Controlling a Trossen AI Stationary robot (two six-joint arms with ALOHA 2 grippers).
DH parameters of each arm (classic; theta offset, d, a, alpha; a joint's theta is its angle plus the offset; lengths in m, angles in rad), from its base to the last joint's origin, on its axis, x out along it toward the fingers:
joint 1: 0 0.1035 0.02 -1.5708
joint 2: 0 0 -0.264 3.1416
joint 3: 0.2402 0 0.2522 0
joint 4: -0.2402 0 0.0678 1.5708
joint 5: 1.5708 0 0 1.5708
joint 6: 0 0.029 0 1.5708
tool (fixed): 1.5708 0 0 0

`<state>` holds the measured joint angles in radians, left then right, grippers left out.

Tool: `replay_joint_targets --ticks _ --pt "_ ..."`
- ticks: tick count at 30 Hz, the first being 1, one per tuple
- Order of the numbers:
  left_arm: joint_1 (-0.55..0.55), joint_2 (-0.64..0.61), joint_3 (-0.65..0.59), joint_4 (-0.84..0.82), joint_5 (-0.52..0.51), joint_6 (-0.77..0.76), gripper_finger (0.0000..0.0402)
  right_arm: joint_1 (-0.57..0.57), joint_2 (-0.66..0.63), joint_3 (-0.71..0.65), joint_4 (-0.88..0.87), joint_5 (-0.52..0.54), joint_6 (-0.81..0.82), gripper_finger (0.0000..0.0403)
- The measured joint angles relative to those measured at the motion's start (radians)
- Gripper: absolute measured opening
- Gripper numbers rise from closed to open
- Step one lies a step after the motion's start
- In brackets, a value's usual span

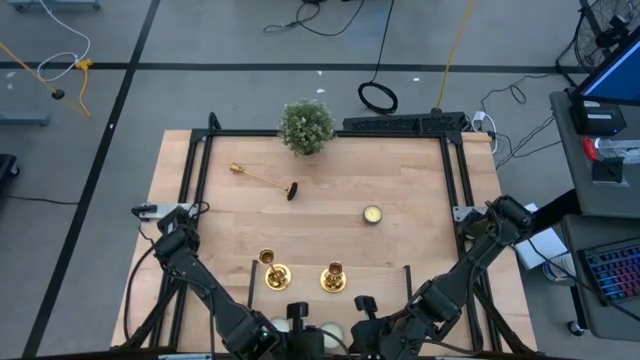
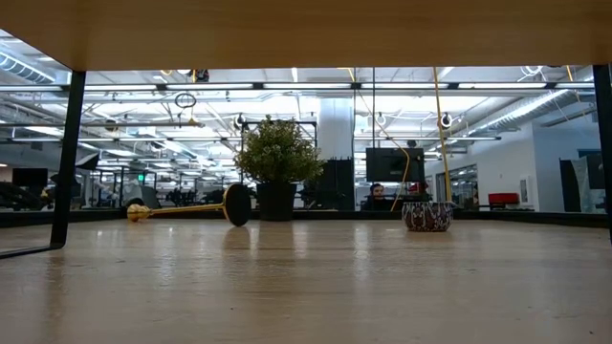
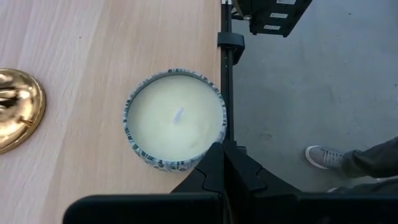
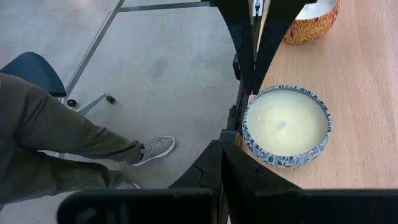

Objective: Pick & Place candle stick holders
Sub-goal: Put the red scented candle on the shelf

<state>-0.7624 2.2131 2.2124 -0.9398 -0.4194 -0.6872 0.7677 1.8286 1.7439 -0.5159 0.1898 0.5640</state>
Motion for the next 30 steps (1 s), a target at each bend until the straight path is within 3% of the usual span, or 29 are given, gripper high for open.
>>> replay_joint_targets --ticks 30 --pt "-0.012 0.000 0.000 -0.009 -0.027 -0.055 0.0000 0.000 0.000 0.000 -0.010 -0.002 0.000 0.0000"
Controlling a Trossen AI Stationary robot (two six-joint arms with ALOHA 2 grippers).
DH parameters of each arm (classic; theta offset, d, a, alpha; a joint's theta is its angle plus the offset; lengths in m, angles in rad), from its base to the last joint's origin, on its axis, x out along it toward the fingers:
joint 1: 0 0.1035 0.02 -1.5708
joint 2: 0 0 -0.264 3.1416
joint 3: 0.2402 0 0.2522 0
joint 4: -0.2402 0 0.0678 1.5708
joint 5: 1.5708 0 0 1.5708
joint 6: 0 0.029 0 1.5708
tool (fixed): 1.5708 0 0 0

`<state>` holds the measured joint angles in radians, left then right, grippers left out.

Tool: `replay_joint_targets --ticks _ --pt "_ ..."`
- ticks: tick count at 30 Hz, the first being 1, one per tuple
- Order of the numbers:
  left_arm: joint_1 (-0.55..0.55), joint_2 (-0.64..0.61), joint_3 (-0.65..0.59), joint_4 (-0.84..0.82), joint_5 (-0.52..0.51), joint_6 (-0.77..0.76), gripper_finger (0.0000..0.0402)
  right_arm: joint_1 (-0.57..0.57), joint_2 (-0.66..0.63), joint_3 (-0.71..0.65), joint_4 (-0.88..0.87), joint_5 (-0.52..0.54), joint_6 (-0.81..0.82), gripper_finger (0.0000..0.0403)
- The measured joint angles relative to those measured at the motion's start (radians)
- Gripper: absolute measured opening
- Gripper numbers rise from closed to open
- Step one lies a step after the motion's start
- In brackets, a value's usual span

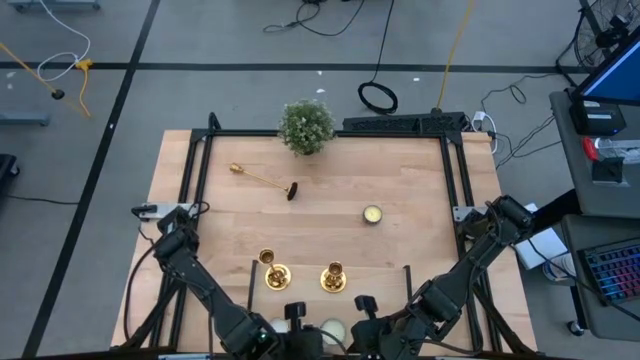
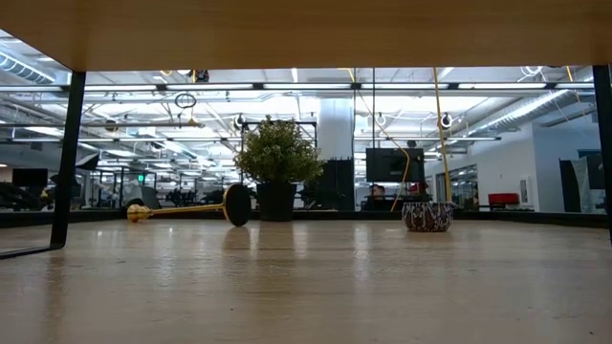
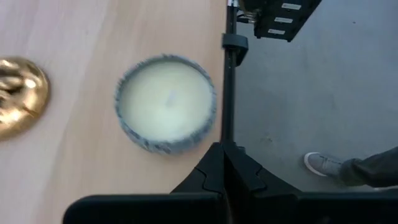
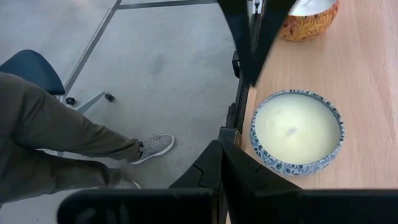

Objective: Pick & Place candle stick holders
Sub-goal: Put the red scented candle on the shelf

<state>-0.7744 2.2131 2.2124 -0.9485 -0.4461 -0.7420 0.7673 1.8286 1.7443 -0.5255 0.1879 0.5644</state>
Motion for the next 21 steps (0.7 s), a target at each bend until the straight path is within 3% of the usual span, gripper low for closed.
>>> replay_joint_targets --ticks 9,21 --pt "-0.057 -0.014 0.000 -0.001 -0.101 -0.106 0.0000 0.000 -0.017 0.001 -0.049 0.000 0.013 0.0000" --pt "-0.056 -0.126 0.000 0.016 -0.315 -0.065 0.0000 -0.002 -0.048 0.001 -0.083 0.081 0.010 0.0000"
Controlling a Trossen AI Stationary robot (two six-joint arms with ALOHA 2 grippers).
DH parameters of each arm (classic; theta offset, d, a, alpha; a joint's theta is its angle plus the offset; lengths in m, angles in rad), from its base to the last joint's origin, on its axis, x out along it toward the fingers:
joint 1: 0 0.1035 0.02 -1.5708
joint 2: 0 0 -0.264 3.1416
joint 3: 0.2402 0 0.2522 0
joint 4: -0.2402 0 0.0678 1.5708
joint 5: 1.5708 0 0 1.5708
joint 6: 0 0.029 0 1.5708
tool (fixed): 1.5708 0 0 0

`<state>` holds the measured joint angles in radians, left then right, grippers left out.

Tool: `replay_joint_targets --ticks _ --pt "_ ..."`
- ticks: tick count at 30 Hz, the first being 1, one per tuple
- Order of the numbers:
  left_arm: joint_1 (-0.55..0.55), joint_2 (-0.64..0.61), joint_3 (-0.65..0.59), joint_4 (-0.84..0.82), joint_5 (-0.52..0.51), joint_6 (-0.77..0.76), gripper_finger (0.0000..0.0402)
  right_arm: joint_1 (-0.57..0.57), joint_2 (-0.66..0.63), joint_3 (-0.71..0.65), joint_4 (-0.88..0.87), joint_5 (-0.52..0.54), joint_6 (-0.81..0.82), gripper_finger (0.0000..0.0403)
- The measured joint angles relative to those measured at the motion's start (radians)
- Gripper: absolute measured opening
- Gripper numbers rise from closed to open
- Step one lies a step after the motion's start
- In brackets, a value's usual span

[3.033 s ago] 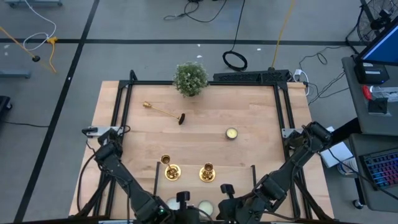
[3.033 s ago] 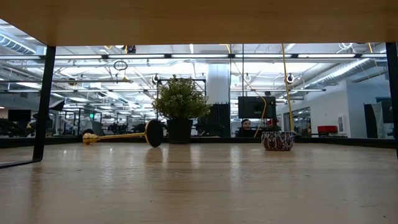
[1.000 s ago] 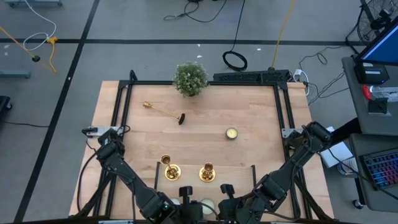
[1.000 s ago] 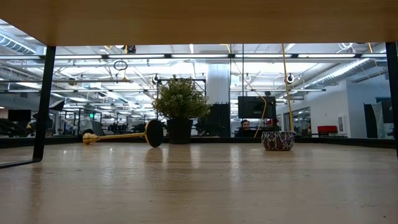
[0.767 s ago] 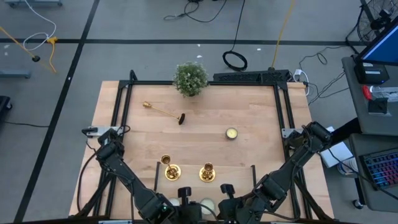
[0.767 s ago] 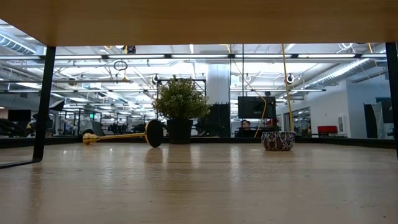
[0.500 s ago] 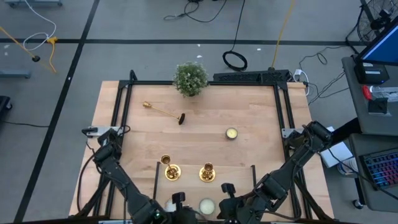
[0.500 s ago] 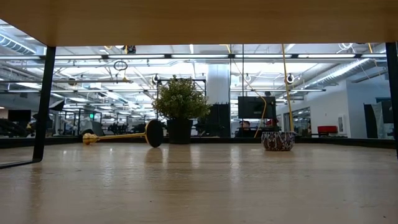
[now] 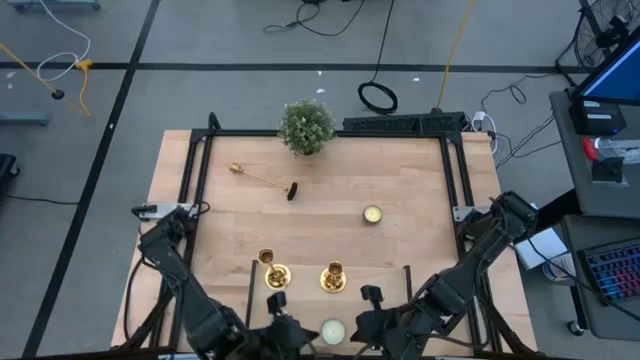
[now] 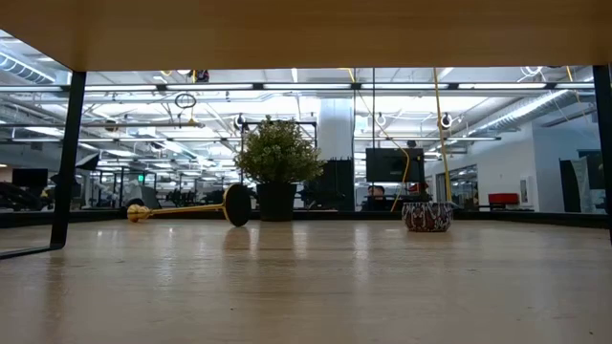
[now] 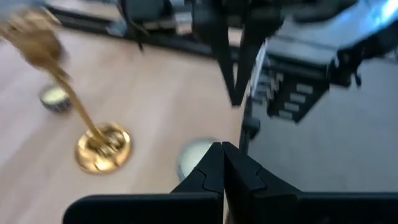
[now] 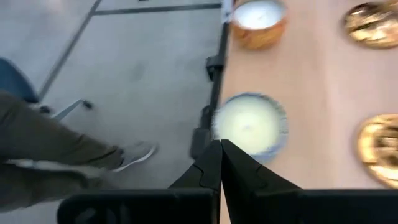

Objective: Pick & Place candle stick holders
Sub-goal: Put the red scented candle on the shelf

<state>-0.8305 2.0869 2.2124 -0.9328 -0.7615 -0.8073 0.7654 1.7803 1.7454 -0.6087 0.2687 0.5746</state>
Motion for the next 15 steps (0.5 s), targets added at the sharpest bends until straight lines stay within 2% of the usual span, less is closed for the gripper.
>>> replay_joint_targets --ticks 6,12,15 --pt "-0.016 -0.099 0.000 0.059 -0.124 0.067 0.0000 0.000 -0.054 0.000 -0.038 0.169 -0.010 0.0000" --pt "-0.052 -0.211 0.001 0.267 -0.274 0.345 0.0000 -0.006 -0.141 0.000 -0.025 0.402 -0.047 0.0000" --pt "-0.071 -0.259 0.001 0.338 -0.336 0.495 0.0000 -0.032 -0.199 0.000 -0.021 0.468 -0.080 0.0000"
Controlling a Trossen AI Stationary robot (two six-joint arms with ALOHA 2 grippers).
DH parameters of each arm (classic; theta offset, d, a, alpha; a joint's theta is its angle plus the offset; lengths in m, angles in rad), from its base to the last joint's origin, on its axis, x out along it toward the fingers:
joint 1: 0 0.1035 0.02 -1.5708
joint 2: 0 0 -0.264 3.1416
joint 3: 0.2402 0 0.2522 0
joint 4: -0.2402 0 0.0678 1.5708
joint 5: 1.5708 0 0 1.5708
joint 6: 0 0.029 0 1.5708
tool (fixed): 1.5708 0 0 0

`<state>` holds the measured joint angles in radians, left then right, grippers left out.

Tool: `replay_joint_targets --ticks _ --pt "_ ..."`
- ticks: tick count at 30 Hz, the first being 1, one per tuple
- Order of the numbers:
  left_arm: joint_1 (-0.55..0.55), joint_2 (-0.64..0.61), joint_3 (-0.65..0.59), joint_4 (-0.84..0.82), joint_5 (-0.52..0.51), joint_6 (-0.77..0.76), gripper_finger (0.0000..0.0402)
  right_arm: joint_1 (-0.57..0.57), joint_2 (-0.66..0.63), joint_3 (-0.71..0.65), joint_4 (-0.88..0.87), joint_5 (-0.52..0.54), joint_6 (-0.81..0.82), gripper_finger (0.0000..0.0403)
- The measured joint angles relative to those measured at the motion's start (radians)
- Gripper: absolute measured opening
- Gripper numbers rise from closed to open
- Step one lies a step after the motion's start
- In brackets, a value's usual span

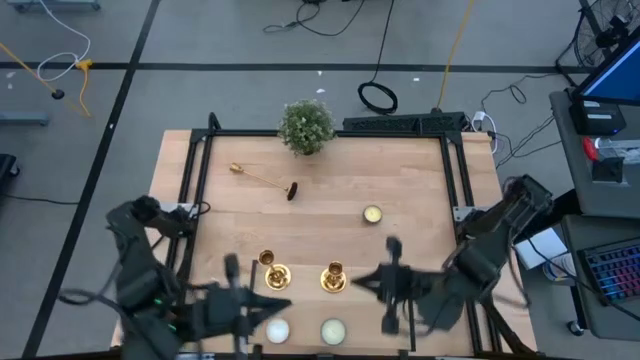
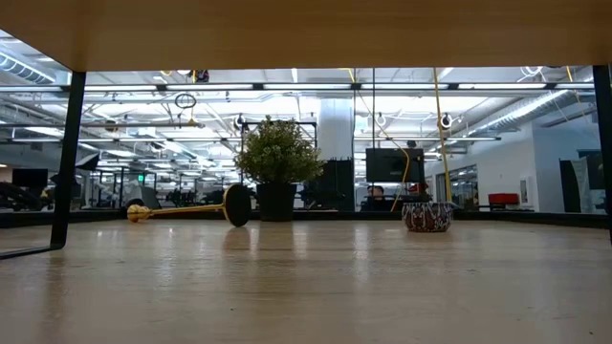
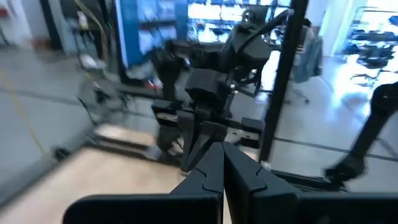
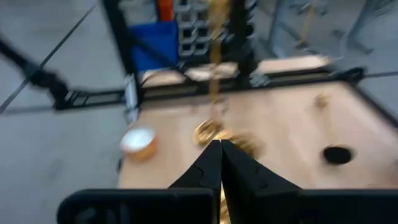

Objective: Pick & Place candle stick holders
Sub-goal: Put the red scented candle on the shelf

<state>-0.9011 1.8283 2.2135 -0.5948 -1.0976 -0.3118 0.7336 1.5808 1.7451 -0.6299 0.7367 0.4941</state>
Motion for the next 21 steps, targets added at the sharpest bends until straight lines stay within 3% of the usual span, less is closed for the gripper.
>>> replay_joint_targets --ticks 3,7,12,18,21 --pt "-0.012 -0.046 0.000 -0.020 -0.060 0.085 0.0000 -0.045 -0.059 0.000 0.000 0.034 -0.024 0.0000" --pt "-0.011 -0.102 0.000 -0.147 -0.141 0.065 0.0000 -0.112 -0.118 0.000 -0.035 0.103 -0.063 0.0000" --pt "0.017 -0.156 0.000 -0.430 -0.237 -0.219 0.0000 -0.238 -0.152 0.000 -0.117 0.130 -0.045 0.0000" --pt "0.082 -0.188 0.000 -0.841 -0.229 -0.600 0.0000 -0.397 -0.150 -0.005 -0.411 0.119 0.142 0.0000" --pt "0.125 -0.187 -0.002 -0.983 -0.203 -0.762 0.0000 -0.492 -0.153 -0.053 -0.498 0.038 0.232 0.0000"
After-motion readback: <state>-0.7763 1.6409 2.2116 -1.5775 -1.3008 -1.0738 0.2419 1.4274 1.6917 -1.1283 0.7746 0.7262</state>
